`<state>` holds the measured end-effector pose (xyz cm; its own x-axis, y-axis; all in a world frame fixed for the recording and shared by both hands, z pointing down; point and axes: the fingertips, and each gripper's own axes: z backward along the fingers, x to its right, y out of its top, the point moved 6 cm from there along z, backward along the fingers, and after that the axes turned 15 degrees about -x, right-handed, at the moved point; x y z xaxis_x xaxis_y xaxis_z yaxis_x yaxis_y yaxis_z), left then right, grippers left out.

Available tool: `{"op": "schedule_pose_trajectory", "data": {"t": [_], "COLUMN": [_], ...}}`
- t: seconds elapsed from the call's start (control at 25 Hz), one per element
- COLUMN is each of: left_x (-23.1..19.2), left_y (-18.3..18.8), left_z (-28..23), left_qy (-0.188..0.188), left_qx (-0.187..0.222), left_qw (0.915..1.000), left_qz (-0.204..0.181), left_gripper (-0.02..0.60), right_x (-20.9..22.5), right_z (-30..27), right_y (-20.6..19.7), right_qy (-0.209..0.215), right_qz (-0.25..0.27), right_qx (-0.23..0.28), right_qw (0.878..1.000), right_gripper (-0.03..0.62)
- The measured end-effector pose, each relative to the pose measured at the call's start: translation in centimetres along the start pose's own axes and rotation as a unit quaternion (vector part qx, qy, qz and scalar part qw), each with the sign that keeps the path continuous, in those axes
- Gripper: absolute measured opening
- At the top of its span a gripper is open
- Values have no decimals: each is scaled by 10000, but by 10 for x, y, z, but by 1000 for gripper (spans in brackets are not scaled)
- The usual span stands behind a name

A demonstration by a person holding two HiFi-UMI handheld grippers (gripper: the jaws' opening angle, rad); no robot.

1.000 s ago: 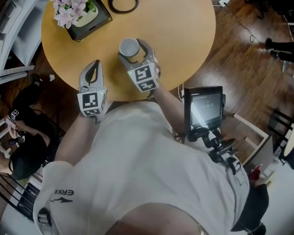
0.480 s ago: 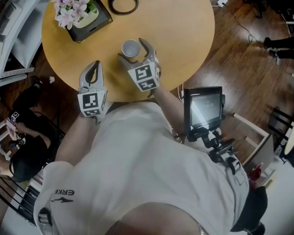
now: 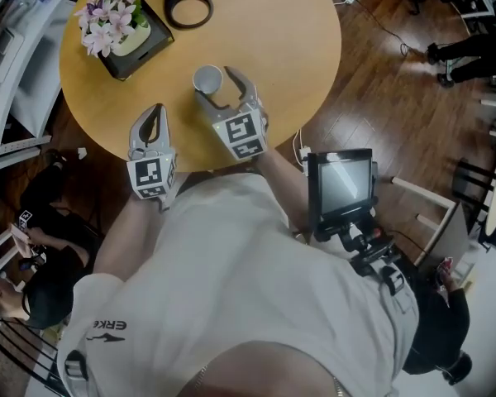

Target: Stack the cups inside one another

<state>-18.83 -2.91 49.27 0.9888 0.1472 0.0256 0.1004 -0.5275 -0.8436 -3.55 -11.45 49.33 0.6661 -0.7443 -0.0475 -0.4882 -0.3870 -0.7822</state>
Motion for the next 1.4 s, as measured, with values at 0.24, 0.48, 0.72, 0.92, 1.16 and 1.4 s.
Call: {"op": "schedule_pose_trajectory", "data": {"t": [0.24, 0.48, 0.72, 0.92, 1.16, 1.4], "left_x": [9, 33, 63, 101, 143, 168], "left_y": [6, 15, 24, 19, 4, -14], "left_z": [6, 10, 24, 51, 88, 113], "left_qy": [-244, -422, -365, -238, 2, 52], "left_qx": [239, 466, 636, 666, 587, 458], "left_qw": [9994, 9980, 9972, 9973, 9981, 9987], "left_qz": [-22, -78, -128, -175, -175, -237], "left_gripper": [2, 2, 2, 2, 2, 2], "right_x": [-9, -6, 9, 13, 14, 7], "right_z": [33, 65, 101, 143, 190, 209], "right_y": [-3, -15, -22, -41, -74, -100], "right_qy": [-247, -530, -747, -677, -462, -293], "right_qz": [-170, -233, -430, -565, -706, -842], "right_qx": [174, 272, 491, 716, 795, 774], "right_qw": [9994, 9980, 9951, 9935, 9933, 9930], "right_gripper": [236, 120, 20, 14, 14, 14]}}
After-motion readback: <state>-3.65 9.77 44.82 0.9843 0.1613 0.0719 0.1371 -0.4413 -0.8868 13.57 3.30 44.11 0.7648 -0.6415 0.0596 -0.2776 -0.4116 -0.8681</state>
